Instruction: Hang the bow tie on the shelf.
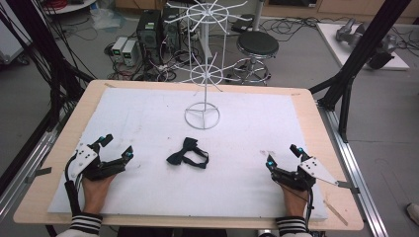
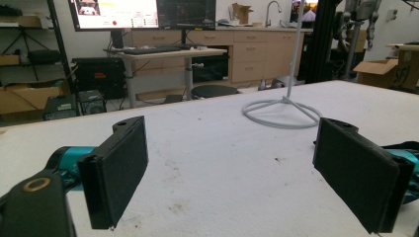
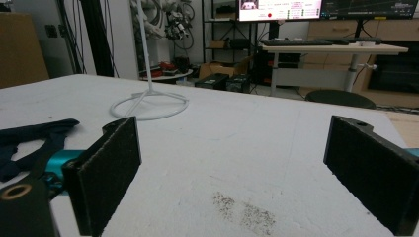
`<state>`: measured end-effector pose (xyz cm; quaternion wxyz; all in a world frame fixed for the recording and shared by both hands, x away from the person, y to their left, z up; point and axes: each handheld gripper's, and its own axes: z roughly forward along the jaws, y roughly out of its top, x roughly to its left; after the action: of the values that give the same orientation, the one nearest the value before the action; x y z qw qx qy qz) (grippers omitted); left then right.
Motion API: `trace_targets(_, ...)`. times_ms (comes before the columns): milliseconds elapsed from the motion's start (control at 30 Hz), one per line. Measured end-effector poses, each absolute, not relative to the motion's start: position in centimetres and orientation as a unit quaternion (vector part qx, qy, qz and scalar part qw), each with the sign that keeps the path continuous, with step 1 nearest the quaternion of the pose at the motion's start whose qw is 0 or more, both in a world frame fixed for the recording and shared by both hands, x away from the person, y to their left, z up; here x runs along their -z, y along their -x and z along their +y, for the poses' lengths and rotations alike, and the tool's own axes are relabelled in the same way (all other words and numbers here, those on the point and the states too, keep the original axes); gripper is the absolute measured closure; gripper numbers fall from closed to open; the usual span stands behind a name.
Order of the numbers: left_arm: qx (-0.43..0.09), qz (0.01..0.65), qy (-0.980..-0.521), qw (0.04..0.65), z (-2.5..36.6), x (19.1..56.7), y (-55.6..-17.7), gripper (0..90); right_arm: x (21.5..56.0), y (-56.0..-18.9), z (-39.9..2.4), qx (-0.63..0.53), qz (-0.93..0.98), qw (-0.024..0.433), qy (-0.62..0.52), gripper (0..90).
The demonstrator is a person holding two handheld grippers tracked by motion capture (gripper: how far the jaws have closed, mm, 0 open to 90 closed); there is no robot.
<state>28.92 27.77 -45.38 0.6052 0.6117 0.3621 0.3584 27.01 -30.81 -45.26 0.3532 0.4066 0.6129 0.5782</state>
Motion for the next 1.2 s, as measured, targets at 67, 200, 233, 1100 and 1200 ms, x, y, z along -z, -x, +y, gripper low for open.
trace_targets(67,-0.358,0.363,-0.612,0.605,27.8,45.4,-28.9,14.1,45.3,-27.0,-30.8,-0.578,0.613,0.353,-0.406,6.5)
trace_targets(200,-0.358,0.361,-0.613,0.604,27.8,45.4,-28.9,14.1,45.3,-27.1,-30.8,-0.577,0.615,0.354,-0.404,6.5)
trace_targets(233,-0.359,0.361,-0.613,0.604,27.8,45.4,-28.9,14.1,45.3,-27.1,-30.8,-0.577,0.615,0.355,-0.404,6.5)
trace_targets(1100,-0.355,0.362,-0.612,0.607,27.8,45.4,-29.0,14.2,43.1,-27.6,-30.5,-0.559,0.639,0.347,-0.399,6.5)
trace_targets(1200,-0.355,0.362,-0.611,0.608,27.8,45.4,-29.0,14.2,42.5,-27.8,-30.2,-0.560,0.643,0.342,-0.395,6.5)
